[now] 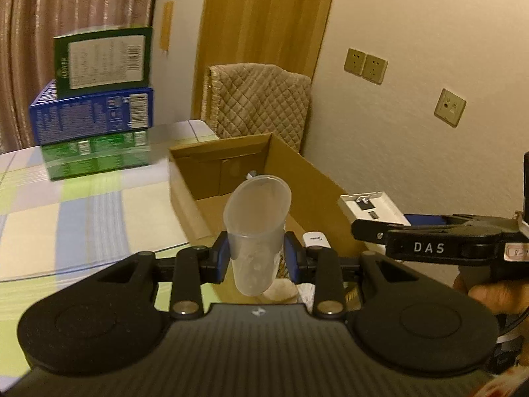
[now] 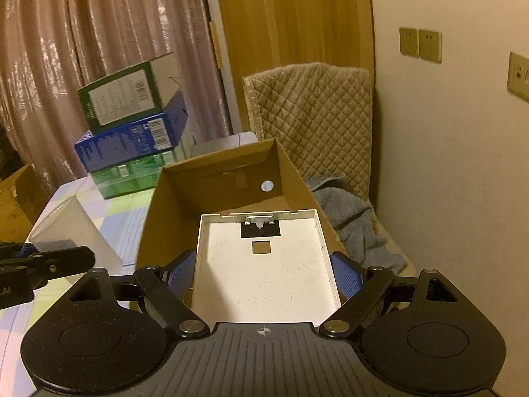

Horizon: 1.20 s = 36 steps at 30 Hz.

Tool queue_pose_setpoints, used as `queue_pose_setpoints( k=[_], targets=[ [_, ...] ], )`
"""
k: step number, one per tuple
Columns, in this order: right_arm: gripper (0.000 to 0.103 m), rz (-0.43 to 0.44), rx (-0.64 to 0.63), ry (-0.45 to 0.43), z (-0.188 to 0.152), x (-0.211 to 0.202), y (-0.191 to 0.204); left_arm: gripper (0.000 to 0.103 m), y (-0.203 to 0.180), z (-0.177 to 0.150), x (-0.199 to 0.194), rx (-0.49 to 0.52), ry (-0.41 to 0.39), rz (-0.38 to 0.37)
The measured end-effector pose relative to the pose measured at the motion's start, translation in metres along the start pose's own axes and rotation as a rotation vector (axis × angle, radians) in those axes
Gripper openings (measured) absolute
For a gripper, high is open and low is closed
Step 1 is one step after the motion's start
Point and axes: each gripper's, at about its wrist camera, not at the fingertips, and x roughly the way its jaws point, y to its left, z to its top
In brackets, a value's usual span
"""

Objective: Organize rigid objects
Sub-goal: 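Carry the clear cup and white tray over the cardboard box, then open the left tool to drop the cup while the right tool releases the tray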

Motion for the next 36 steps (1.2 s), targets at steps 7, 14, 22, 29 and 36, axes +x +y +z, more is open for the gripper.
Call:
queue_pose_setpoints(
  k=[7,14,22,29,36],
  targets=[
    [0.083,0.005,0.016,0.037,0.009,0.029,-0.019,0.029,-0.002,0.013,0.049,0.023,0.047,-0.005],
    [0.083,0.039,0.005,0.075,0.026,0.064,-0.022,0.029,0.01,0.035,0.091,0.018,0.064,0.009],
    [0.083,0.032,-0.042,0.1,0.041,0.102,-0.021,0.029,0.018,0.06,0.132,0.046,0.081,0.031],
    [0.083,0.037,-0.061,0.118,0.044,0.126,-0.016,0.029,0.028,0.061,0.156,0.069,0.108,0.059],
    [0.083,0.041,-0.066,0.125,0.043,0.135,-0.011,0.029,0.032,0.061,0.165,0.066,0.114,0.061]
  ],
)
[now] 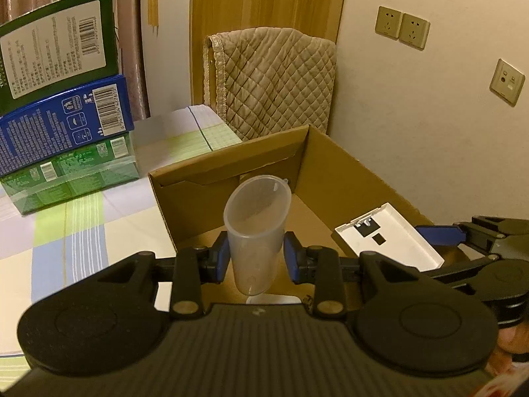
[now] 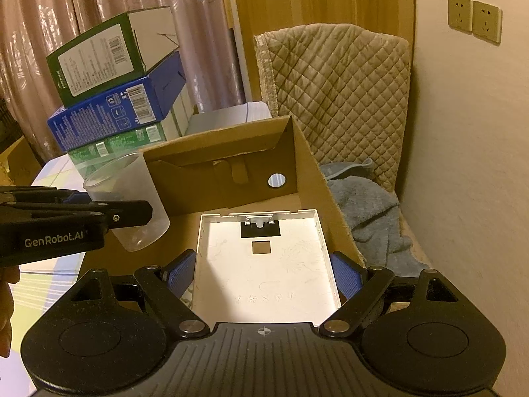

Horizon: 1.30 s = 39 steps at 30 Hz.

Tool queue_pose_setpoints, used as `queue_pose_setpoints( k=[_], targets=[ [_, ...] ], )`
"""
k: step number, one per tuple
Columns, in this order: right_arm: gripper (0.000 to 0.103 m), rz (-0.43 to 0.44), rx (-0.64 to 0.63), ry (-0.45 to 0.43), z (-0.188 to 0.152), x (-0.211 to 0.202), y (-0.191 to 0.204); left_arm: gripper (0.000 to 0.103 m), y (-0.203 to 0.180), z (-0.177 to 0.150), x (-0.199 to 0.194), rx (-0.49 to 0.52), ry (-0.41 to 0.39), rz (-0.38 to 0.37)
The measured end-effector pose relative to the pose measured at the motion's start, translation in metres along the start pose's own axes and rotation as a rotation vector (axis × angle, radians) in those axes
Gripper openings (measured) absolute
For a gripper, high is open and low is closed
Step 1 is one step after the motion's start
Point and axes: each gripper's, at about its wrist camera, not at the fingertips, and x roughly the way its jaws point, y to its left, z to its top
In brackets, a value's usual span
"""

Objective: Organize rigid objects
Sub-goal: 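Open the left tool to drop the cup while the right tool releases the tray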

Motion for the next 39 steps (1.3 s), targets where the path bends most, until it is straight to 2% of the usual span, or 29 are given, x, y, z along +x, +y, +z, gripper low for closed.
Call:
queue_pose_setpoints(
  k=[7,8,9,10,36,39],
  targets=[
    [0.083,-0.001,-0.001,0.013,-0.003,0.003,0.0,0.029,0.001,0.001,0.007,0.0,0.008,0.01],
    [0.083,-0.002,-0.002,0.012,-0.003,0.003,0.0,0.032,0.002,0.002,0.007,-0.003,0.007,0.017],
    [0.083,-0.001,-0.002,0.013,-0.003,0.003,0.0,0.041,0.003,0.003,0.007,-0.01,0.004,0.025],
    [0.083,-0.001,0.001,0.013,-0.003,0.003,0.0,0.044,0.004,0.004,0.006,-0.017,0.0,0.03],
    [0.084,0.016,0.024,0.009,0.013,0.016,0.009,0.045,0.022,0.012,-0.029,-0.019,-0.052,0.057],
    [0.085,0.007,0.019,-0.018,0.015,0.01,0.01,0.047,0.025,0.009,-0.035,-0.024,-0.053,0.066]
  ],
)
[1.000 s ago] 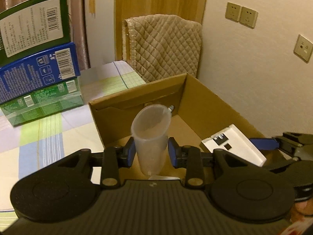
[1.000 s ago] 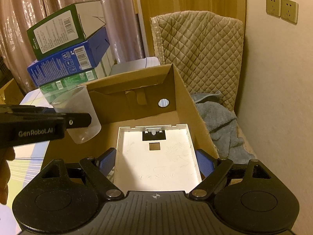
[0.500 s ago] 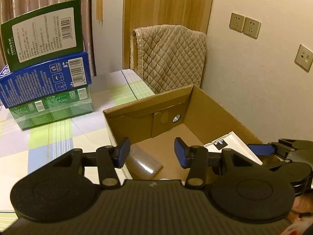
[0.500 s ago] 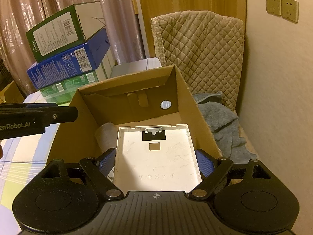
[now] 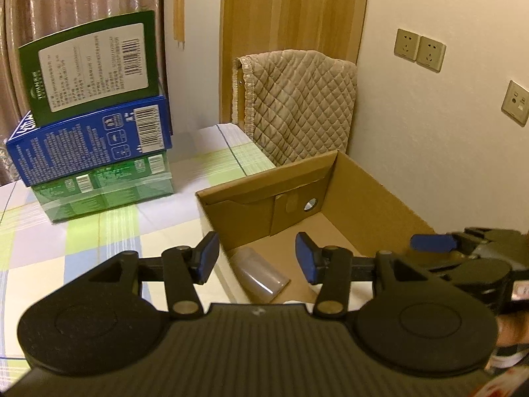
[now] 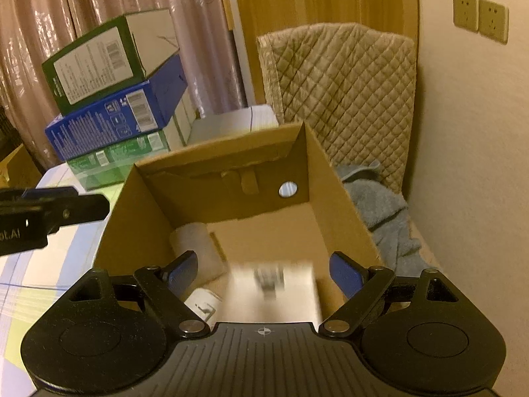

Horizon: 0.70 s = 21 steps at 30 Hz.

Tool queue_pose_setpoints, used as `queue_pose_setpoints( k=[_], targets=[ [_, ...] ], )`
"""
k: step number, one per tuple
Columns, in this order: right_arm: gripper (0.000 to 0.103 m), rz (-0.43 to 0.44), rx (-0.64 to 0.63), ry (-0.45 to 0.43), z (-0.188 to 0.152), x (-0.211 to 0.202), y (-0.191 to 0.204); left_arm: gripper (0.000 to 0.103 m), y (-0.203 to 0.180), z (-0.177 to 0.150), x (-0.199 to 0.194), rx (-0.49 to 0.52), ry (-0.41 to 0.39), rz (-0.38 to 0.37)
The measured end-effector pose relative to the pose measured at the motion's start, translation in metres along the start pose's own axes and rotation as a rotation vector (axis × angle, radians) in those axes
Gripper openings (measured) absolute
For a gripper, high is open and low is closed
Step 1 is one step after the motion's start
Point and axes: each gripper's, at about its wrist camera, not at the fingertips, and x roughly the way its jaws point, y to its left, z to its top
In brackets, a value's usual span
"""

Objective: Organize rigid objects

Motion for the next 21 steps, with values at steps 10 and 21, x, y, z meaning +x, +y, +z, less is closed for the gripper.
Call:
queue_pose_setpoints(
  k=[10,21],
  targets=[
    [0.085,-0.006,0.037,-0.06,-0.008,-0.061,0.0,0.077,0.007,-0.017,-0.044,-0.045,-0.013,0.041],
    [0.089,0.009,0.046,-0.047,-0.053,-0.16,0.006,0.102,-0.001,-0.061,-0.144,-0.131,-0.089,0.057]
  ],
)
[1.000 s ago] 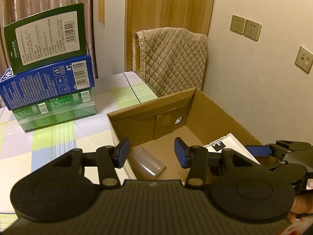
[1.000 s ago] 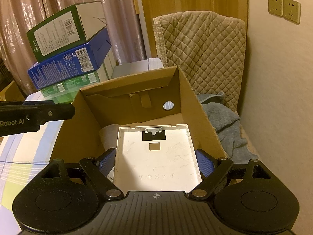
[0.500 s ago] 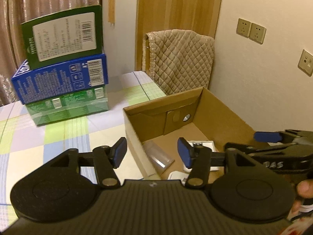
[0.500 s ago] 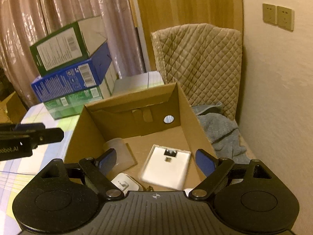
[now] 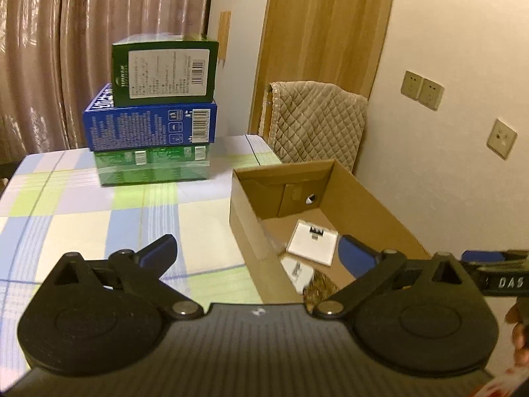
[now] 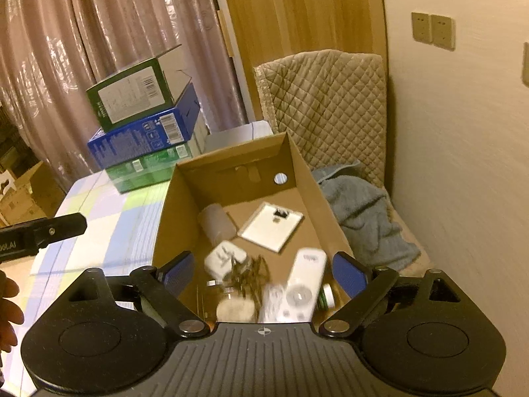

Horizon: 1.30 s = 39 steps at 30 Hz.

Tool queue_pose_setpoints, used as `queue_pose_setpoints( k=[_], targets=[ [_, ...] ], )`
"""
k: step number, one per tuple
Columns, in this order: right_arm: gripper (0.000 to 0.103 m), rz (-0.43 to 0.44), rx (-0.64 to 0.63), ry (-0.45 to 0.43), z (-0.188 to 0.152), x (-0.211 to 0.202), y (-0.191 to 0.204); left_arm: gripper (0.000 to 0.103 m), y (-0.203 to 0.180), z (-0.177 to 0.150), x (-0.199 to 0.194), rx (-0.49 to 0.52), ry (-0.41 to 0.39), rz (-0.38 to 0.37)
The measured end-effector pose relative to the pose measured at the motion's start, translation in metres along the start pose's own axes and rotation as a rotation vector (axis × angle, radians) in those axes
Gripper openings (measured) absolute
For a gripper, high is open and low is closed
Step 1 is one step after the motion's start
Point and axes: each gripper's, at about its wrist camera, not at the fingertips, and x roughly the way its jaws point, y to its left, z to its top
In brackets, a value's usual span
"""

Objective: Organize rigid objects

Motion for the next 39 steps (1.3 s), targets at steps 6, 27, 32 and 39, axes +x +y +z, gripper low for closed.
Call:
queue_pose_setpoints(
  k=[6,27,32,39],
  targets=[
    [0.092,-0.005,-0.021,-0.005,-0.028,-0.053,0.011,0.102,-0.014,-0.032,-0.047,0.004,-0.003,0.026],
    [0.093,-0.018,-0.06,0.065,-0.084,-0.098,0.026,0.102,-0.037,-0.102,-0.109,-0.063,0.105,0.096],
    [0.093,-0.018,-0.079,0.074,-0.087,-0.094,0.031,0.102,-0.037,-0.108,-0.107,-0.068,0.126,0.093],
    [0.093,-0.01,-0.099,0.089,-0.094,-0.092,0.038,0.102,-0.036,-0.115,-0.103,-0.073,0.149,0.09]
  ],
)
